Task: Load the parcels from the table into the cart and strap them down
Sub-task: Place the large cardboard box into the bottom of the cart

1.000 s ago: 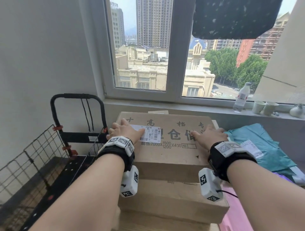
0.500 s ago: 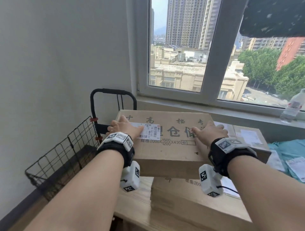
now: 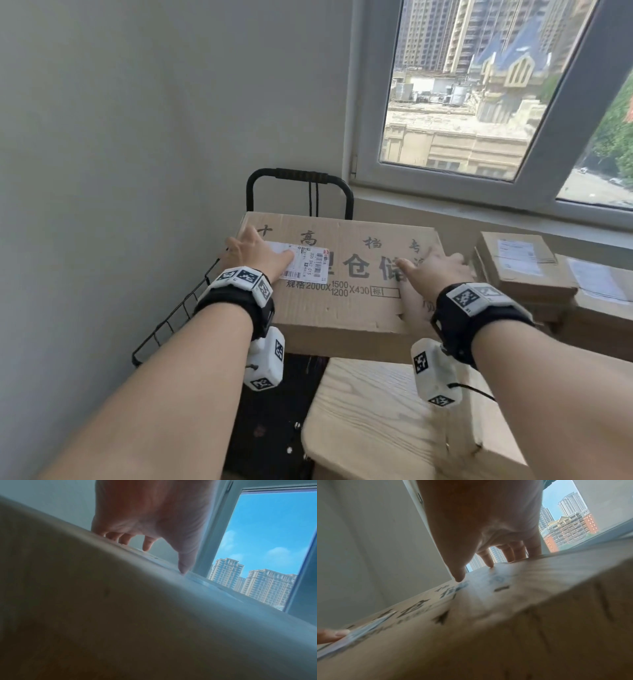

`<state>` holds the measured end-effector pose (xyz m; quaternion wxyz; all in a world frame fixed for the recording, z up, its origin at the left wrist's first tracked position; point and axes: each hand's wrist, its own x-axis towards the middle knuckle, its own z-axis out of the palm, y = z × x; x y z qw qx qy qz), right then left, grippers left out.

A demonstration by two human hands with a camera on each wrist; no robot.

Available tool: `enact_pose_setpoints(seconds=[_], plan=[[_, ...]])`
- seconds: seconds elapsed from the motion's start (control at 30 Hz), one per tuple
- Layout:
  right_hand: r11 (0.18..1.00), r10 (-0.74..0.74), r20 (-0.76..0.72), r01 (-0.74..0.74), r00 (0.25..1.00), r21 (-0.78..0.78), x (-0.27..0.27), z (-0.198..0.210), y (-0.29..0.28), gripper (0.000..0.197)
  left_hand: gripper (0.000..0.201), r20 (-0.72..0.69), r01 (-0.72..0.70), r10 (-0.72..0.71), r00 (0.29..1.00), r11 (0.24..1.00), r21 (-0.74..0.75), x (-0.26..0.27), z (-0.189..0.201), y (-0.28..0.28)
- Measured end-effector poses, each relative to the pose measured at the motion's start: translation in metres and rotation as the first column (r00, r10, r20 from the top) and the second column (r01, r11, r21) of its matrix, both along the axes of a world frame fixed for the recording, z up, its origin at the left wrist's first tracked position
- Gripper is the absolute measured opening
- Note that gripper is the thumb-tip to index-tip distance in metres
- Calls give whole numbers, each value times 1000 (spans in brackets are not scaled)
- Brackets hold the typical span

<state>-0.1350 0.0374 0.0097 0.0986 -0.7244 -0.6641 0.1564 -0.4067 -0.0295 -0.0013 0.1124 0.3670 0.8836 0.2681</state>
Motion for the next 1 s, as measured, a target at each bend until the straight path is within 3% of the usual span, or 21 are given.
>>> enact_pose_setpoints(seconds=[0.2,0.33,0.8,1.0], plan=[[997,-26,-77,20,997,-78,-72,-23,5,75,97,-2,-11,11,1000,999,31,-69,-22,3],[993,-8,-101,-4,995,-116,-104,-38,18,73,102,-2,-47,47,999,998,-50,-95,-27,6],[960,67,-252,-131,966,-247,-191,-106,103,67,104,-33,-153,150,988,978,-145,-182,-73,64],[946,1,-291,-95,957,-311,-217,-135,120,64,113,8,-129,131,991,982,-137,-218,-104,91]])
